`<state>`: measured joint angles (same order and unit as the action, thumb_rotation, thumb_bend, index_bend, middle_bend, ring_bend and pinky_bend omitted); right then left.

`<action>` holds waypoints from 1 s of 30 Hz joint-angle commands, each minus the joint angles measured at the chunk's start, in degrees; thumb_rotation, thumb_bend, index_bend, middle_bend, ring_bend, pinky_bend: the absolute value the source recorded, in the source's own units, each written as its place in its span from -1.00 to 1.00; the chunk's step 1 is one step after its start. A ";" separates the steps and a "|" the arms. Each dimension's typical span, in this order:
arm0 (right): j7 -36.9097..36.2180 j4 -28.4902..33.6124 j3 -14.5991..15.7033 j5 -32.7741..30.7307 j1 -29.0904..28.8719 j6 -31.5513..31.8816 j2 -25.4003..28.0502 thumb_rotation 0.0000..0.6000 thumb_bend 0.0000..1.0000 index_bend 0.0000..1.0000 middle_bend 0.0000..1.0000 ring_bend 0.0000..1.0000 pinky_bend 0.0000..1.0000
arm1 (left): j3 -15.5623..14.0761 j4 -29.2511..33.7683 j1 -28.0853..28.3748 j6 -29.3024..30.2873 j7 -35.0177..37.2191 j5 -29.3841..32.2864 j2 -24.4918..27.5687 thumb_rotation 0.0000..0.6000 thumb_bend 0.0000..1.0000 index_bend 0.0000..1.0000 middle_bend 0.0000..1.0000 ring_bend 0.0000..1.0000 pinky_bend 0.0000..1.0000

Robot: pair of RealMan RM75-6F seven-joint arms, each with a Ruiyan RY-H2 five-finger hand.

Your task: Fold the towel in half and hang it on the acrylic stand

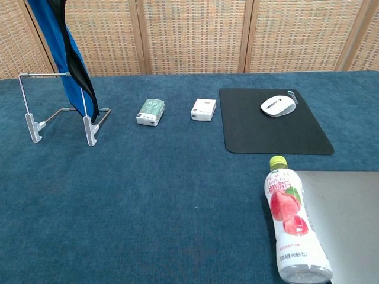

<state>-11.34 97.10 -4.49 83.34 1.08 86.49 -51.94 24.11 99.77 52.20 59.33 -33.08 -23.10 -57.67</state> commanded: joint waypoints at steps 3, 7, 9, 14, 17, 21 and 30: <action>-0.20 -0.01 0.17 0.42 0.11 0.31 0.03 1.00 -1.00 -1.00 -1.00 -1.00 -1.00 | -1.58 1.78 -2.63 -1.63 2.92 -0.39 3.60 1.00 0.70 0.72 -1.00 -1.00 -1.00; -0.31 0.11 0.26 0.73 0.20 0.59 0.09 1.00 -1.00 -1.00 -1.00 -1.00 -1.00 | -2.36 2.41 -3.99 -3.01 5.04 -0.89 5.23 1.00 0.70 0.73 -1.00 -1.00 -1.00; -0.36 0.16 0.30 0.84 0.21 0.66 0.11 1.00 -1.00 -1.00 -1.00 -1.00 -1.00 | -2.69 2.81 -4.66 -3.52 6.12 -1.57 5.91 1.00 0.70 0.73 -1.00 -1.00 -1.00; -0.60 0.26 0.44 1.29 0.38 1.12 0.23 1.00 -1.00 -1.00 -1.00 -1.00 -1.00 | -2.91 4.33 -7.15 -4.02 10.54 -4.16 8.23 1.00 0.70 0.73 -1.00 -1.00 -1.00; -1.06 0.24 0.52 1.56 0.50 1.40 0.33 1.00 -1.00 -1.00 -1.00 -1.00 -1.00 | -3.06 5.37 -8.76 -4.40 13.07 -5.93 10.18 1.00 0.70 0.73 -1.00 -1.00 -1.00; -1.58 0.22 0.57 1.72 0.68 1.74 0.54 1.00 -1.00 -1.00 -1.00 -1.00 -1.00 | -4.16 5.78 -10.15 -4.58 14.43 -7.33 11.59 1.00 0.70 0.73 -1.00 -1.00 -1.00; -1.89 0.41 0.91 2.69 0.84 2.24 0.72 1.00 -1.00 -1.00 -1.00 -1.00 -1.00 | -7.36 3.81 -12.23 -6.18 17.26 -9.94 9.79 1.00 0.69 0.73 -1.00 -1.00 -1.00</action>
<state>-13.25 97.48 -3.61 85.99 1.91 88.71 -51.23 17.09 103.91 40.27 53.40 -16.21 -32.65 -47.51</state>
